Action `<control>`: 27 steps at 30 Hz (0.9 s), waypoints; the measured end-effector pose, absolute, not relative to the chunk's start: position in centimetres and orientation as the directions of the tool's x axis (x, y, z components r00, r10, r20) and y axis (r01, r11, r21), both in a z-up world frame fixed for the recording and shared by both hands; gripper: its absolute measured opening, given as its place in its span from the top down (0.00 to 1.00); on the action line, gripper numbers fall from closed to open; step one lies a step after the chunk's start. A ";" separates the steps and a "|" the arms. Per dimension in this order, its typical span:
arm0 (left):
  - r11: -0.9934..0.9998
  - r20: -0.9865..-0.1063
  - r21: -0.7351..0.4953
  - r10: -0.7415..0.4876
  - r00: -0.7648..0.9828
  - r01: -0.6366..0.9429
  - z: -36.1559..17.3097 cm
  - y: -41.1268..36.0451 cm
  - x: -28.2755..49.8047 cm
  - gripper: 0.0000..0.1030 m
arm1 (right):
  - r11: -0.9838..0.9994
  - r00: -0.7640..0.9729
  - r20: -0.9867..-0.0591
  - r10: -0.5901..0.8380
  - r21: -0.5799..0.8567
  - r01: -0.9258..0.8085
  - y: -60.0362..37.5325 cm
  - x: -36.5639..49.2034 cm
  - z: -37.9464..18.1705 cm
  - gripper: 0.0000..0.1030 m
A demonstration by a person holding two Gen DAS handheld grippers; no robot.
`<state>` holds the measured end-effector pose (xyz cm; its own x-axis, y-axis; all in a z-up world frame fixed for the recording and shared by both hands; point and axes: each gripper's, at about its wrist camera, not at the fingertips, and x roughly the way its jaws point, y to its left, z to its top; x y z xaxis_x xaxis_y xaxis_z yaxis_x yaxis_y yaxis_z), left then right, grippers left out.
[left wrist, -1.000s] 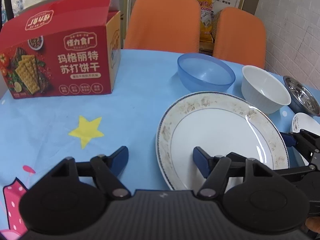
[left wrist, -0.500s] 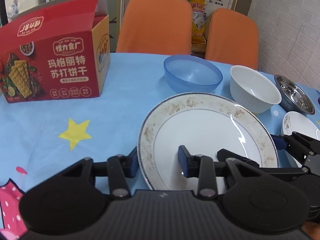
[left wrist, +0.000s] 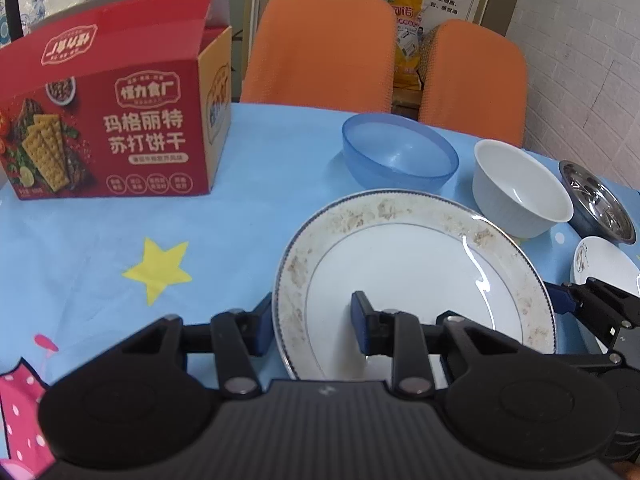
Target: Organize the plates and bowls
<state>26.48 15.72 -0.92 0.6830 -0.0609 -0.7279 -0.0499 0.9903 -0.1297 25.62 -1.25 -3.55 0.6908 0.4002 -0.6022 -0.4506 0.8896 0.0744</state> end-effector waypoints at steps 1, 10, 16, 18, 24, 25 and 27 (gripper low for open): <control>0.990 -0.726 -0.132 -0.064 0.685 -0.048 -0.9 15.7 26.4 0.72 | 0.889 0.692 -0.601 0.400 0.072 -0.452 -1.2 25.7 -3.6 0.00; 0.990 -0.705 -0.133 -0.062 0.706 -0.046 -1.2 15.6 26.0 0.71 | 0.882 0.681 -0.613 0.400 0.055 -0.469 -1.1 25.6 -3.9 0.00; 0.989 -0.702 -0.131 -0.044 0.711 -0.069 0.2 15.3 25.8 0.71 | 0.889 0.699 -0.605 0.382 0.034 -0.457 -0.7 25.0 -3.2 0.00; 0.987 -0.684 -0.149 -0.056 0.727 -0.064 1.6 15.5 25.2 0.71 | 0.889 0.723 -0.571 0.388 0.026 -0.457 -0.8 24.5 -2.0 0.00; 0.992 -0.648 -0.111 -0.027 0.761 -0.060 5.0 14.9 21.4 0.71 | 0.887 0.755 -0.516 0.406 0.022 -0.462 -0.9 21.8 1.2 0.00; 0.992 -0.648 -0.112 -0.026 0.761 -0.061 5.3 15.0 20.4 0.71 | 0.886 0.756 -0.512 0.409 0.023 -0.464 -1.0 21.1 1.6 0.00; 0.992 -0.648 -0.109 -0.022 0.761 -0.064 5.4 15.0 18.4 0.71 | 0.882 0.752 -0.511 0.416 0.027 -0.470 -0.9 19.4 1.9 0.00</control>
<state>18.42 15.02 5.42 0.7611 -0.0221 -0.6482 -0.0642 0.9919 -0.1092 19.44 -0.94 1.90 0.7523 0.4164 -0.5105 -0.4702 0.8822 0.0265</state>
